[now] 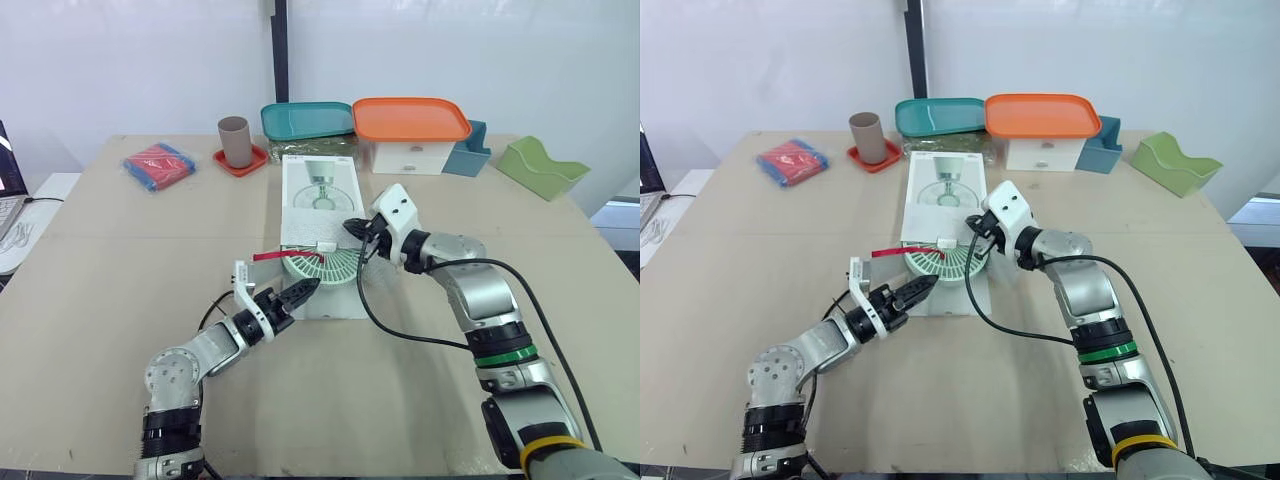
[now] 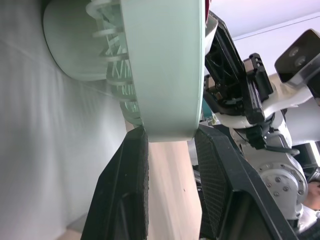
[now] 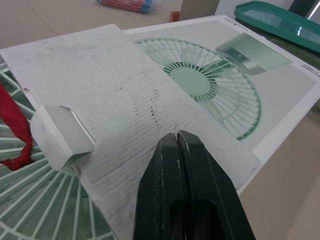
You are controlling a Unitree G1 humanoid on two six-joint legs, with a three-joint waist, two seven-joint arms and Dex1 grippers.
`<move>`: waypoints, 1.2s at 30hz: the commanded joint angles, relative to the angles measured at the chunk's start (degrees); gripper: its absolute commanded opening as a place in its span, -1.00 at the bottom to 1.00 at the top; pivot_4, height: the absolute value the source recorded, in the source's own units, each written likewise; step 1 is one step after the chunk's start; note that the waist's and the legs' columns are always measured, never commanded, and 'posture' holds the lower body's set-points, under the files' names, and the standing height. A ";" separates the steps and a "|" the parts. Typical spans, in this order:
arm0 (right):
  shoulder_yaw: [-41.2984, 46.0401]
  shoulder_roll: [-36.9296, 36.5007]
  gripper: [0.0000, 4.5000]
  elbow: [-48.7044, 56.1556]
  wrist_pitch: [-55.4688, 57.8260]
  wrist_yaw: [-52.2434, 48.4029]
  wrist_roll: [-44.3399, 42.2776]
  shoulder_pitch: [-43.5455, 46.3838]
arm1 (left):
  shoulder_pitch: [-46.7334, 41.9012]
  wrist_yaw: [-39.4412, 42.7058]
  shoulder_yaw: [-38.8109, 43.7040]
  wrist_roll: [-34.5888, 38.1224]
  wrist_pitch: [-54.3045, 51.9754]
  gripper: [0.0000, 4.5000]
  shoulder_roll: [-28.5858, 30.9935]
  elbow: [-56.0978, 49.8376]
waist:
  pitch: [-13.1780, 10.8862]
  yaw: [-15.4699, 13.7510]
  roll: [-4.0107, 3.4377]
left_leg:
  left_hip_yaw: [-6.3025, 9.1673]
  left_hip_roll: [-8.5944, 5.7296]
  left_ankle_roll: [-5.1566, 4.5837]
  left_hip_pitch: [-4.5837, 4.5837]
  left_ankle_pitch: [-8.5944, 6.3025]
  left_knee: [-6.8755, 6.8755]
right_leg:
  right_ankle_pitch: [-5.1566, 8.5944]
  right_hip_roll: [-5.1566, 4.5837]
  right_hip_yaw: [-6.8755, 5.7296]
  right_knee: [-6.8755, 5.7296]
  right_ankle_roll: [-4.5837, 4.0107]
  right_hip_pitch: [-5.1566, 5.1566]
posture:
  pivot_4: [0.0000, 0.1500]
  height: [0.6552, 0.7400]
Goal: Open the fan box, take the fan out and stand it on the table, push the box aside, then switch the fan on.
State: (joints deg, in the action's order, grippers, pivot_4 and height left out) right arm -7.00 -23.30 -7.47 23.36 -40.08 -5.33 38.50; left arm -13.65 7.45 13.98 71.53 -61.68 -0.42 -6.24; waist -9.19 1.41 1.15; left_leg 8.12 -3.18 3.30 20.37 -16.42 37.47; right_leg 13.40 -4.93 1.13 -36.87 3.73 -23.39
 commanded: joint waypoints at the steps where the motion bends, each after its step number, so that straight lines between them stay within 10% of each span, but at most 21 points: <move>1: -0.20 -0.31 -1.00 0.76 0.15 -0.17 0.09 -0.70 | 1.39 -1.88 0.40 4.94 -1.68 -0.59 1.52 -4.01 | 0.00 0.02 0.00 | 0.00 0.01 0.00 0.00 0.00 0.00 | 0.00 0.00 0.00 0.00 0.00 -0.01 | 1.00 1.00; 26: -0.46 0.52 -1.00 0.22 -0.14 0.13 0.22 -0.54 | 7.55 -9.45 -4.44 22.23 1.13 -0.59 9.03 -9.47 | 0.00 0.00 -0.01 | 0.00 0.01 0.00 0.00 -0.01 -0.03 | 0.01 0.00 0.01 0.03 -0.03 -0.01 | 1.00 1.00; 36: -0.77 0.83 -1.00 -0.53 -0.56 0.01 0.28 -0.14 | 8.12 -9.63 -5.16 27.56 2.65 0.94 14.57 -11.16 | -0.01 -0.01 -0.01 | 0.00 0.01 -0.01 0.00 -0.02 -0.04 | 0.02 0.00 0.01 0.03 -0.04 -0.02 | 1.00 1.00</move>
State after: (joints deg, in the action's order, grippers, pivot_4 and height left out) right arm -7.19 -22.72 -7.54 23.00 -39.88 -5.27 38.24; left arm -5.22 -2.25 8.54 95.73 -60.28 12.97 -14.75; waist -9.20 1.40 1.13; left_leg 8.13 -3.17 3.29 20.37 -16.44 37.43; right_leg 13.43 -4.93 1.14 -36.84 3.68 -23.40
